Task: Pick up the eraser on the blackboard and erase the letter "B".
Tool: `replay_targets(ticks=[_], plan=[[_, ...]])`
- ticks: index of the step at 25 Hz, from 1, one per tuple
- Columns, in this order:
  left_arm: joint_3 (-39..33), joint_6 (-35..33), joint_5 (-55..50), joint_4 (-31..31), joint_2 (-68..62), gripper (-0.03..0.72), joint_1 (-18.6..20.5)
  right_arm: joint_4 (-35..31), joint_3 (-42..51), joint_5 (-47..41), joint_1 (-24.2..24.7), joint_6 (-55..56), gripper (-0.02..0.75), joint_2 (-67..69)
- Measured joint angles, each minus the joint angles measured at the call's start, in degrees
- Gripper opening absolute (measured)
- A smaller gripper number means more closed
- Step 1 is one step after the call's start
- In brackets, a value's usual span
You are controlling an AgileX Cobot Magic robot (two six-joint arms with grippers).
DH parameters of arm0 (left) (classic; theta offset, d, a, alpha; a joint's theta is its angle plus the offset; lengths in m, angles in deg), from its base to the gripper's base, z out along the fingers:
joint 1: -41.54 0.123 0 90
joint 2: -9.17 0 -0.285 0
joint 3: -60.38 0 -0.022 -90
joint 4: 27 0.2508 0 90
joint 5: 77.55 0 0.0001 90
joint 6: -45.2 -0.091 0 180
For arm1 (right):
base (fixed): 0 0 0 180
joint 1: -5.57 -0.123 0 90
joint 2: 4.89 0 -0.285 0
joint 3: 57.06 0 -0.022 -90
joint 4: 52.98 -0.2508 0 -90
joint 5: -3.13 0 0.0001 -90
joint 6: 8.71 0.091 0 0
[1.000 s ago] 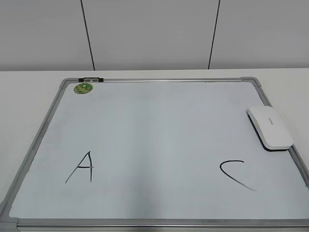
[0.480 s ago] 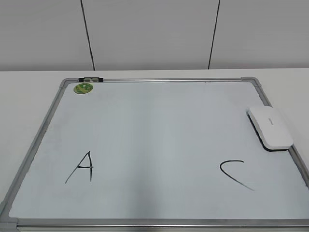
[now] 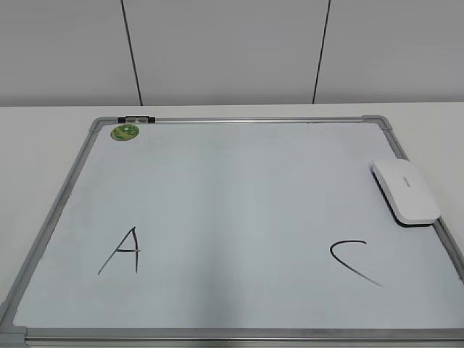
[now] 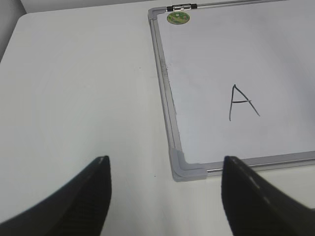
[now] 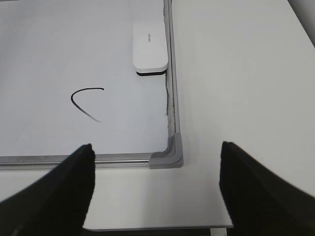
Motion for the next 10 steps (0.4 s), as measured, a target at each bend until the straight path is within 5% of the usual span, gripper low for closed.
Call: replay_targets(ticks=[10], plan=[[0.00,0.00,0.00,0.00,0.00,0.517,0.00,0.00,0.00,-0.14,0.00,0.00,0.587,0.00]])
